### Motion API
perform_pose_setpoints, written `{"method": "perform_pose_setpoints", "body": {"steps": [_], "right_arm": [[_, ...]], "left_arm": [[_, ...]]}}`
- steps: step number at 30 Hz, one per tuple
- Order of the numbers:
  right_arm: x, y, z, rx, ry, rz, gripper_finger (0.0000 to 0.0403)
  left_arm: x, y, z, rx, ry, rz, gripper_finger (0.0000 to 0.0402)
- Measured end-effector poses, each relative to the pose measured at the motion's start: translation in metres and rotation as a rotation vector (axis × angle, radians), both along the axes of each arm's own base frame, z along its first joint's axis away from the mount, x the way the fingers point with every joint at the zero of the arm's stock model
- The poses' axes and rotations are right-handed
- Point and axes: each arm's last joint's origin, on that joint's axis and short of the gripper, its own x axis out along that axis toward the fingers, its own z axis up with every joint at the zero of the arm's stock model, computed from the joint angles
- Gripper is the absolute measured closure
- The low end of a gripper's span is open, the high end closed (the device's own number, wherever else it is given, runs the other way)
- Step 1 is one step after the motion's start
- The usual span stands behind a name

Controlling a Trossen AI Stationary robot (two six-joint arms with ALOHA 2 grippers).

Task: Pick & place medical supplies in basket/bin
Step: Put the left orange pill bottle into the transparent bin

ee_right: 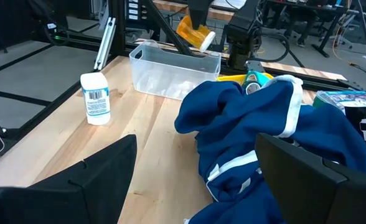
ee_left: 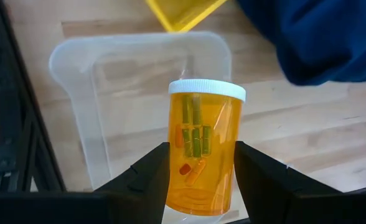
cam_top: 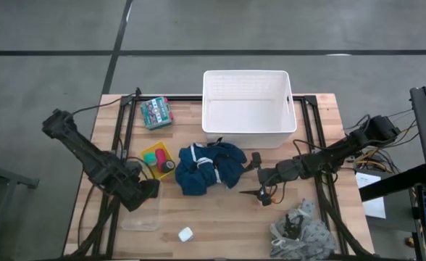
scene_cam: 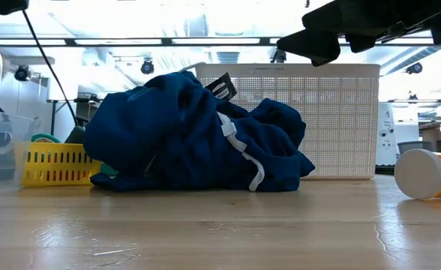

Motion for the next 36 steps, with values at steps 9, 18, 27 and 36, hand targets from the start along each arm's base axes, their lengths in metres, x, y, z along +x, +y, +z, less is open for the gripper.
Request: {"method": "perform_pose_setpoints", "body": {"steps": [9,18,27,36], "right_arm": [[0.000,0.000,0.000,0.001,0.000,0.000,0.0078],[0.000,0.000,0.000,0.000,0.000,-0.001,0.0078],[0.000,0.000,0.000,0.000,0.000,-0.001,0.0078],[0.000,0.000,0.000,0.001,0.000,-0.001,0.0078]], "left_arm": [[-0.002,-0.011,-0.022,0.026,0.065,0.102,0.0231],[0.000,-0.014,-0.055,-0.018,0.071,0.146,0.0231],[-0.009,-0.006,-0.080,0.020,0.121,0.242,0.0231],[-0.008,-0.006,-0.083,0.028,0.101,0.243,0.0231]]}}
